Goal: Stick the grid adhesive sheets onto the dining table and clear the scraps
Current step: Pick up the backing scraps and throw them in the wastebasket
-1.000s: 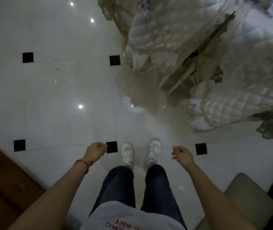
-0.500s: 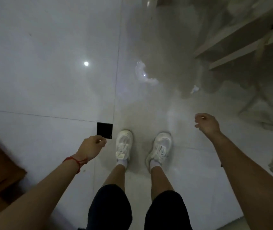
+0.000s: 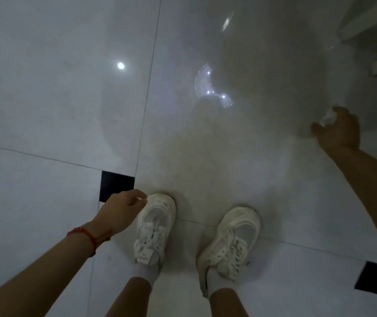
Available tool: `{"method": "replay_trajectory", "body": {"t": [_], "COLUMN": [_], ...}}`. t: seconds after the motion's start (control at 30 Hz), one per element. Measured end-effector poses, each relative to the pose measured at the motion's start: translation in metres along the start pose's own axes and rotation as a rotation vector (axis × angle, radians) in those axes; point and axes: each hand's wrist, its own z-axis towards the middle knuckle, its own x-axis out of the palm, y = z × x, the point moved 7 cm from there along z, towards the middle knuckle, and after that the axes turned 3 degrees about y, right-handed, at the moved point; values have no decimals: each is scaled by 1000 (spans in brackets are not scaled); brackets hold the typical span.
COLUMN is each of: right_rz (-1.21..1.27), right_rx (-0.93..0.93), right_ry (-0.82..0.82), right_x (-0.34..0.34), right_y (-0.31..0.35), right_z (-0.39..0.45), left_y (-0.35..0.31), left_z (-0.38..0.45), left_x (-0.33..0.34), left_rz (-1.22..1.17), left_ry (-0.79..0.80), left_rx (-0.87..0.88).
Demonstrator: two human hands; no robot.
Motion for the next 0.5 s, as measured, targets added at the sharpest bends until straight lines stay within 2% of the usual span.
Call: {"method": "replay_trajectory", "body": {"t": [0.1,0.23,0.33,0.5], "right_rz": [-59,-89,-145,23], "right_rx": [-9,35,-14,-64], "right_ry": [25,-29,99,161], "right_x": [23,46,64,52], "right_y": [-3,-4,2,37], "right_z": [5,-16,-40,-100], "left_y": [10,19,18,2], "left_z": [7,3,-6,-37], "left_x": [8,13,10,-13], "left_rz": [-5,-51,-75,-63], "left_ry": [0,-1,-2,-38], "left_rx": [-25,-48,-56,-27]}}
